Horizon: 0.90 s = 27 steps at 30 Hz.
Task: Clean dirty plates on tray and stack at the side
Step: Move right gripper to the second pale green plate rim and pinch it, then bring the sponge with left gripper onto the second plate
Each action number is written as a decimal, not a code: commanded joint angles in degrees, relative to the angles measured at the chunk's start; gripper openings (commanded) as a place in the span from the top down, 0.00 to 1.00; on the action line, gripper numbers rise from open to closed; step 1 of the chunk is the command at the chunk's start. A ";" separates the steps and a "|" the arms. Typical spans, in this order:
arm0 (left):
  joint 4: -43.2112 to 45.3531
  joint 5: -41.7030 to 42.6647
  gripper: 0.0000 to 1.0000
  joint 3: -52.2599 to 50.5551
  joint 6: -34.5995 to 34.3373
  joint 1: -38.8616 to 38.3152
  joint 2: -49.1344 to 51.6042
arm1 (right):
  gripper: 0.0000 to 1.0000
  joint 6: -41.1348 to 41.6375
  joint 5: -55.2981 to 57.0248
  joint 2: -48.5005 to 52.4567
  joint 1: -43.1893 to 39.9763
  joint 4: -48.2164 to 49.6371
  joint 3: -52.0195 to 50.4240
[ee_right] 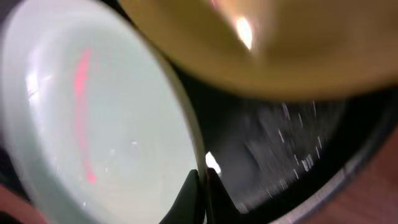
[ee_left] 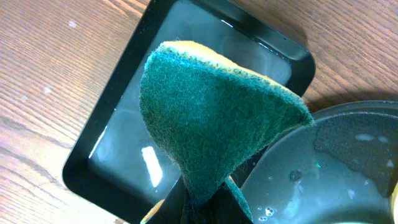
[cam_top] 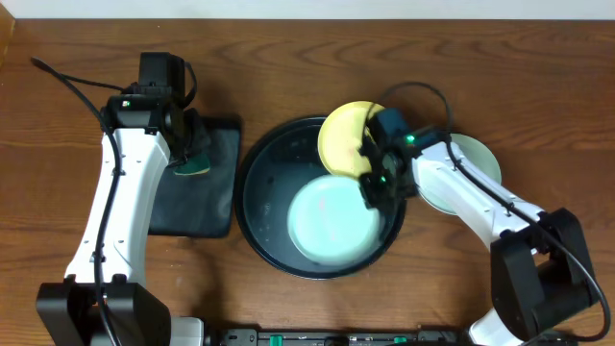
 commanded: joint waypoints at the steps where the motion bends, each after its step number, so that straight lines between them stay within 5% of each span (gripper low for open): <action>1: 0.09 -0.92 0.92 0.04 -0.26 0.20 0.00 | 0.99 8.39 -0.42 0.37 2.78 3.50 3.76; 7: 0.09 -0.90 0.92 0.04 -0.26 0.20 0.00 | 0.99 19.19 2.91 0.74 6.40 8.66 3.78; 19: 0.09 -0.92 0.92 0.04 -0.26 0.20 0.00 | 0.99 24.04 4.26 8.87 10.43 9.55 3.78; 27: -0.11 3.06 0.92 0.04 2.71 0.17 0.00 | 0.81 25.90 3.39 9.31 9.75 9.40 3.78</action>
